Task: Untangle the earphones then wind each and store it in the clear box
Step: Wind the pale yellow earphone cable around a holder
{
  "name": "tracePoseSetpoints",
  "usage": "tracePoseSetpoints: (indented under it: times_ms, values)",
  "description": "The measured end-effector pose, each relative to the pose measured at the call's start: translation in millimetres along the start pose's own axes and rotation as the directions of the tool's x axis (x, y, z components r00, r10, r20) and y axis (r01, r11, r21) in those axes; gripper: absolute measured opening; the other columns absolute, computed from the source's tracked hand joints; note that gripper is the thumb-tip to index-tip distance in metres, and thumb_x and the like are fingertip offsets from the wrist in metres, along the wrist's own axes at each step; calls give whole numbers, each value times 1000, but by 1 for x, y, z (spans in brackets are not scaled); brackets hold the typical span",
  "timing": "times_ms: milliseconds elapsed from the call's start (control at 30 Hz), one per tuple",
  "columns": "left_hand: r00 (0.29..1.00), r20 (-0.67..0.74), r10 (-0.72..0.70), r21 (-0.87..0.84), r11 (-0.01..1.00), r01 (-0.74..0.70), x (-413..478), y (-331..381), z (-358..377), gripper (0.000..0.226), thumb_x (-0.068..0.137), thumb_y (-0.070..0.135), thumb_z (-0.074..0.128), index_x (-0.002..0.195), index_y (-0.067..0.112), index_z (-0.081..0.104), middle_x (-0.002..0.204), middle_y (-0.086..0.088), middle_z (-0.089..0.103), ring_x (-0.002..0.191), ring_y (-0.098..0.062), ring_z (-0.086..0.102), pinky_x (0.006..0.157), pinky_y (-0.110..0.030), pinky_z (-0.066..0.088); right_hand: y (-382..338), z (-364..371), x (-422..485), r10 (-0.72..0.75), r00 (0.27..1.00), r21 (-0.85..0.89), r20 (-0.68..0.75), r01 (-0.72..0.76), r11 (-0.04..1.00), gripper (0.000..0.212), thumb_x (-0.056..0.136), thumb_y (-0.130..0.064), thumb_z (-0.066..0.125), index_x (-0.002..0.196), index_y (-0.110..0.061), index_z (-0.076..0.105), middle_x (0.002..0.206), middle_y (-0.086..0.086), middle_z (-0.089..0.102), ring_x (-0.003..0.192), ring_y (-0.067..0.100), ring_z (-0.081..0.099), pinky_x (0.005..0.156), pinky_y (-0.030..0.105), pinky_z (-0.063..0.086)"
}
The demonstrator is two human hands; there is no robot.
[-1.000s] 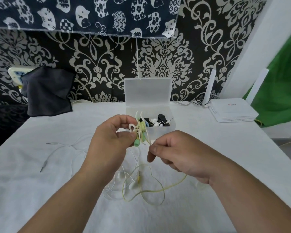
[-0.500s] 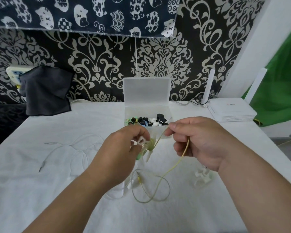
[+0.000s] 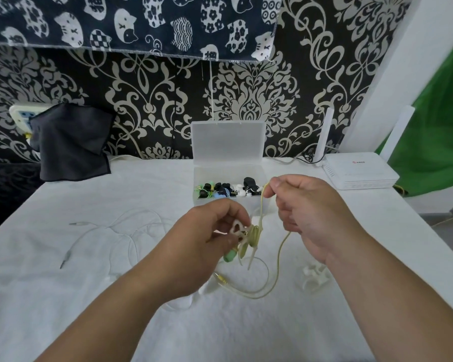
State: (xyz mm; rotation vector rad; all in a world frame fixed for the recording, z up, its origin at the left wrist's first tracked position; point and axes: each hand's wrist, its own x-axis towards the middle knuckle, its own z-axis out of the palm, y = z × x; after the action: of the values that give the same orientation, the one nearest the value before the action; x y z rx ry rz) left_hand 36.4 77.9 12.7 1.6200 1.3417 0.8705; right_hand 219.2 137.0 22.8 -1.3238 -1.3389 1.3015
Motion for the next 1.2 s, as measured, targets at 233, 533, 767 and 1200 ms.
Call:
tracePoseSetpoints:
  times_ms: [233, 533, 767, 1200]
  values:
    - [991, -98, 97, -402, 907, -128, 4, 2, 0, 26, 90, -15, 56, 94, 9, 65, 81, -3, 68, 74, -15, 62, 66, -19, 50, 13, 8, 2, 156, 986, -207, 59, -141, 968, 35, 96, -23, 60, 64, -17, 72, 58, -1, 42, 55, 18, 32, 51, 28, 24]
    - [907, -418, -43, -224, 973, -57, 9, -10, -5, 28, 92, -5, 60, 97, 22, 67, 82, 2, 65, 67, -3, 58, 61, -11, 44, 4, 19, -17, 221, 821, -311, 526, -56, 949, 36, 105, -28, 47, 83, -13, 71, 56, -3, 36, 49, 12, 28, 47, 20, 26]
    - [900, -432, 56, 108, 994, -10, 6, -7, -3, 33, 93, 0, 59, 94, 33, 61, 82, 16, 61, 74, 2, 60, 63, -8, 44, -4, 15, -21, 99, 824, -216, 558, 29, 976, 28, 101, -23, 56, 79, -14, 72, 55, -3, 35, 48, 10, 29, 47, 16, 30]
    - [996, -84, 25, -7, 1000, -26, 1, -1, 1, 33, 95, -3, 58, 89, 29, 65, 78, 10, 66, 66, -6, 60, 64, -14, 47, -7, -5, -4, -210, 976, -390, 59, 216, 895, 28, 98, -24, 60, 74, -15, 72, 36, -14, 34, 35, 4, 36, 41, 12, 27]
